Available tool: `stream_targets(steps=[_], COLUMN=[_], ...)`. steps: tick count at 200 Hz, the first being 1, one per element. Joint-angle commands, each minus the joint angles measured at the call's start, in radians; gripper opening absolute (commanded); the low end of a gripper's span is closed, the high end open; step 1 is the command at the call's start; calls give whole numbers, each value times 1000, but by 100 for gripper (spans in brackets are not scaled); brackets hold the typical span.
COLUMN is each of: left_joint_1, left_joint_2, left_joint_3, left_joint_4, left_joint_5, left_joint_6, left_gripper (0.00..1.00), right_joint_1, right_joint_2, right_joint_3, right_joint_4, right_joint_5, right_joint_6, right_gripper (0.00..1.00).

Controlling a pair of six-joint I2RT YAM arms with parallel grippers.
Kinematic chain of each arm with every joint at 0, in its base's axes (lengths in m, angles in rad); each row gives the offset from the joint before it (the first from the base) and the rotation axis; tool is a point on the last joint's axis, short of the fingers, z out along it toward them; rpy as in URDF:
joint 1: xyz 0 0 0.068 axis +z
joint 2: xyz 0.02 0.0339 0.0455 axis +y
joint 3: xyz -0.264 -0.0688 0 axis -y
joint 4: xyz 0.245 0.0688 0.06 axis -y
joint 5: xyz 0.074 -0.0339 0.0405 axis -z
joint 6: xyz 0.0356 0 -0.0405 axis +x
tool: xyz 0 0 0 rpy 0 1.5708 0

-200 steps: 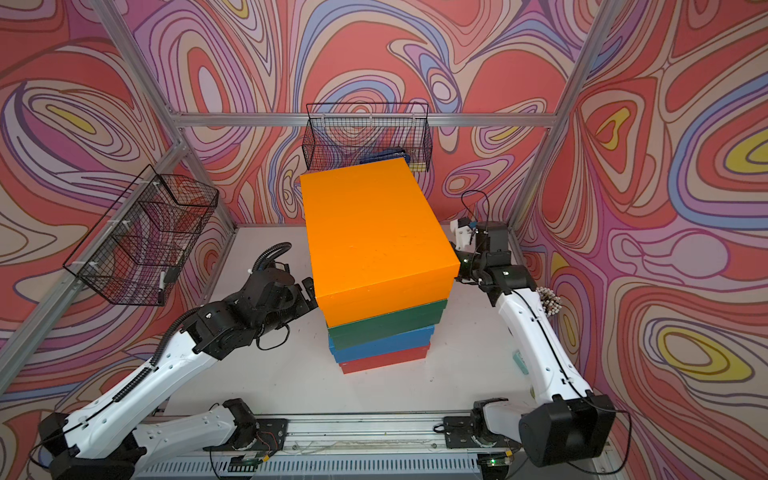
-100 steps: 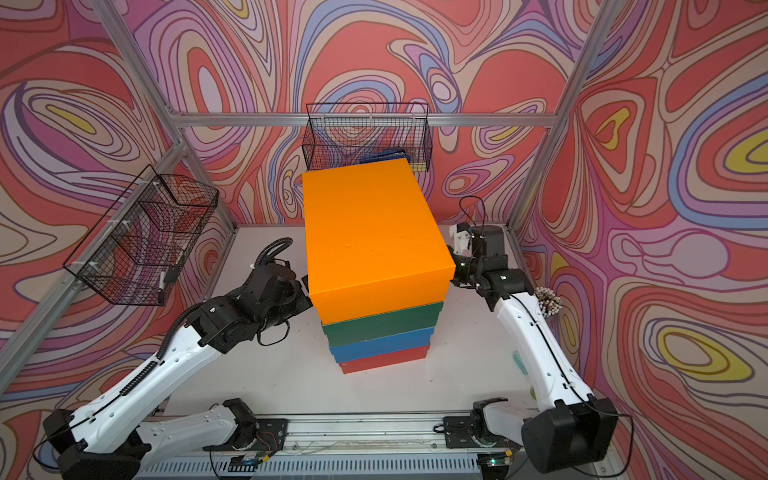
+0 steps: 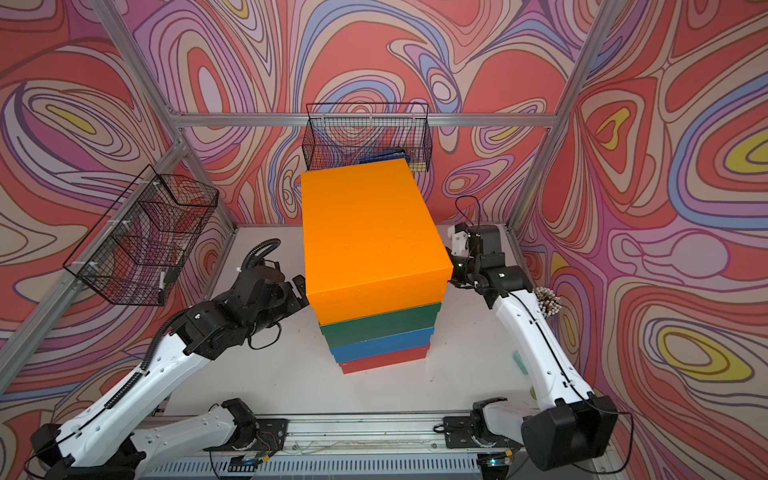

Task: Stack the shoeboxes
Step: Adjust the shoeboxes in the shoebox, then reset both arms

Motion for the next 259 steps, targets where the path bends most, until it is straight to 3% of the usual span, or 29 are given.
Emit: stream_targets(steps=[1,9,19,28,31,35,52,73,82,89,105,115,141,174,187,207,222,233,249,259], left_joint_1=[24,31,42,47,48,48,52,52,54,57,74,114,265,359,370,402,455,502,549,576], left_joint_2=[-65,-77,-94,-116,-123,-137,-191,-227,-217,-197,-120,-50,130,304,332,366,366,376,388,443], left_joint_3=[37,33,17,-25,-43,-71,-194,-363,-448,-529,-635,-642,-665,-794,-776,-811,-806,-803,-801,-853], left_joint_4=[-65,-70,-62,-27,-9,21,156,416,577,763,1008,1019,1033,1360,1385,1542,1536,1550,1563,1713], left_joint_5=[-100,-143,-193,-238,-258,-286,-409,-554,-640,-696,-706,-705,-563,-389,-319,-236,-133,-73,-5,38], left_joint_6=[57,95,148,206,227,255,341,546,647,805,1007,993,894,959,998,1062,1048,1045,1040,1036], left_gripper=[100,100,100,100,100,100,100,100,100,100,100,100,100,100,100,100,100,100,100,100], right_joint_1=[-1,-6,-9,-9,-9,-9,-8,-9,-9,-8,-8,-7,-11,-20,-32,-85,-140,-174,-173,-172], right_joint_2=[16,12,-1,-26,-32,-45,-108,-119,-96,-72,-12,18,89,185,217,266,325,414,424,430], right_joint_3=[46,42,18,-29,-49,-79,-219,-357,-414,-454,-536,-591,-747,-797,-805,-817,-788,-791,-781,-805], right_joint_4=[-119,-134,-126,-85,-66,-38,99,251,344,398,529,631,955,1189,1288,1434,1467,1595,1565,1603], right_joint_5=[205,276,363,432,456,495,638,750,789,814,829,838,939,934,935,836,757,696,616,618], right_joint_6=[-112,-135,-165,-190,-198,-205,-232,-271,-334,-391,-445,-450,-460,-509,-549,-551,-528,-533,-547,-553], right_gripper=[0,8,25,53,92,98,98,98,98,98,98,98,98,98,98,98,98,98,98,98])
